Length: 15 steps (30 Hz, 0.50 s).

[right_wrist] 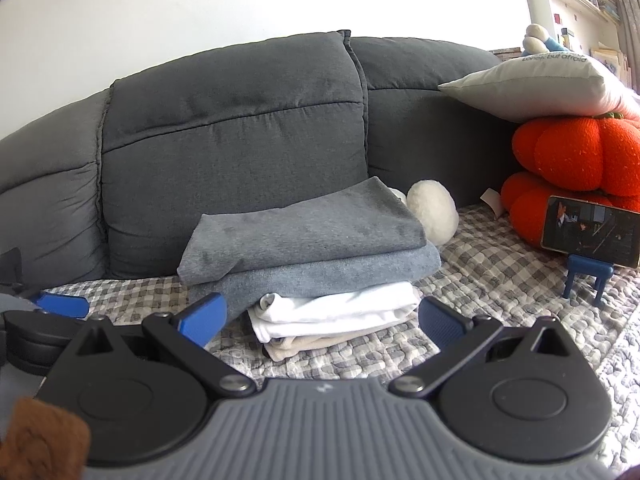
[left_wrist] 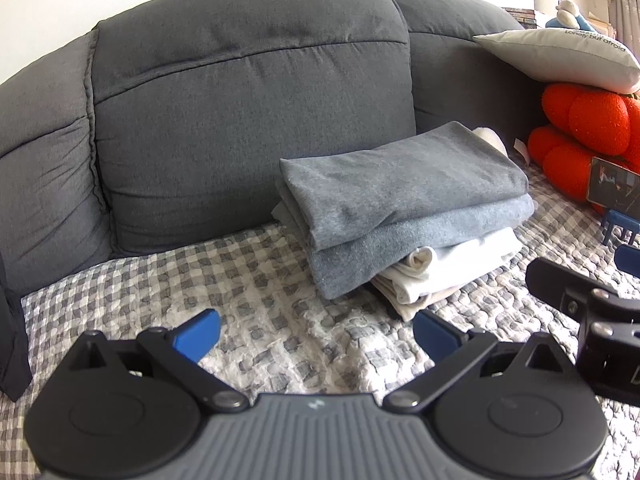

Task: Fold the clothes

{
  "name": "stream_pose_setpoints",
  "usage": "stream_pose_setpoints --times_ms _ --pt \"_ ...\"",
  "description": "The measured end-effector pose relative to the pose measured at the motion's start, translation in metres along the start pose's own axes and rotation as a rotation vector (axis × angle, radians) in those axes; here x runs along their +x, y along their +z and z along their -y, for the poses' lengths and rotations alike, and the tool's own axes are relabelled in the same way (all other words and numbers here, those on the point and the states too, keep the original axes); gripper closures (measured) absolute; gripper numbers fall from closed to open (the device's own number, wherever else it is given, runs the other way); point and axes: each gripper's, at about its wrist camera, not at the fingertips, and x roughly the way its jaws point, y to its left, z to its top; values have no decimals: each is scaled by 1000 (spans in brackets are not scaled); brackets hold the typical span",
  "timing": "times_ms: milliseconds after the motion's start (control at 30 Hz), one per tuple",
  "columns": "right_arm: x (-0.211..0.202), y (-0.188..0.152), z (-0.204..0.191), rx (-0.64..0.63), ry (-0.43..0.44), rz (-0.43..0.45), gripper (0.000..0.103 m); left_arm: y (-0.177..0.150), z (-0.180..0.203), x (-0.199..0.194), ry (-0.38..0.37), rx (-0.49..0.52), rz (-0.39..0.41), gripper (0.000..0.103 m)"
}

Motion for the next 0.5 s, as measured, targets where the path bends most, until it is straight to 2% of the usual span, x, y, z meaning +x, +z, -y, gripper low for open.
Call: stream_pose_setpoints --times_ms 500 --pt "0 1 3 31 6 -6 0 -4 7 -2 6 30 15 1"
